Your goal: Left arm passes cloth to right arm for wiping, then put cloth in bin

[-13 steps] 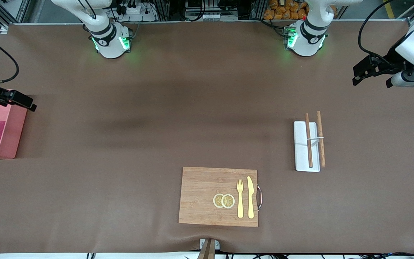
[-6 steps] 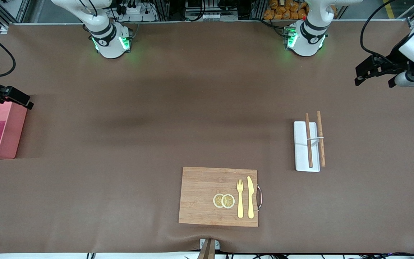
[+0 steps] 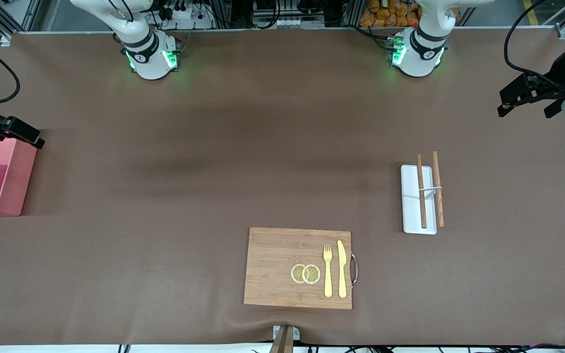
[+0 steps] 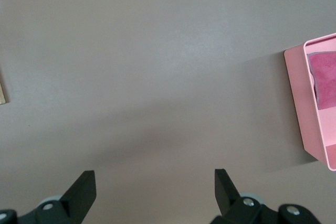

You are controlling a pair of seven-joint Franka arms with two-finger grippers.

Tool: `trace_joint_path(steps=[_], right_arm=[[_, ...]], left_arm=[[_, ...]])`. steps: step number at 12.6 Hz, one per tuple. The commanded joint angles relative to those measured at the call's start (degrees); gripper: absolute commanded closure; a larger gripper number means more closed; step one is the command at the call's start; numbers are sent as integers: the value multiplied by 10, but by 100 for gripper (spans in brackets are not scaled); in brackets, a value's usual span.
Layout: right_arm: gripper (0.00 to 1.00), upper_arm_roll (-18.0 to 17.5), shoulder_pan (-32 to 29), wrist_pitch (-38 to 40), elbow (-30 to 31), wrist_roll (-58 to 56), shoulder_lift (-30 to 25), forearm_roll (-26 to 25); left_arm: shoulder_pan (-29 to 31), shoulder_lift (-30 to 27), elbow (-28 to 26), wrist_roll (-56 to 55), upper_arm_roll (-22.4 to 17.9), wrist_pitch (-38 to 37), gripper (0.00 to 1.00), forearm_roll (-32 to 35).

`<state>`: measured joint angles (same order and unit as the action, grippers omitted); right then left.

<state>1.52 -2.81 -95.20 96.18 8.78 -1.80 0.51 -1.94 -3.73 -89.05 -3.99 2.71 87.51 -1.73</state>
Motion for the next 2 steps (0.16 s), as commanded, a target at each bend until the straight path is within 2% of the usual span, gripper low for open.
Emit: trace_joint_path(steps=[1, 2], right_arm=[[0, -4, -1, 8, -5, 11, -3, 6], [0, -4, 0, 8, -5, 11, -3, 6]], left_arm=[[4, -6, 5, -1, 4, -9, 0, -2], [4, -6, 5, -2, 4, -8, 0, -2]])
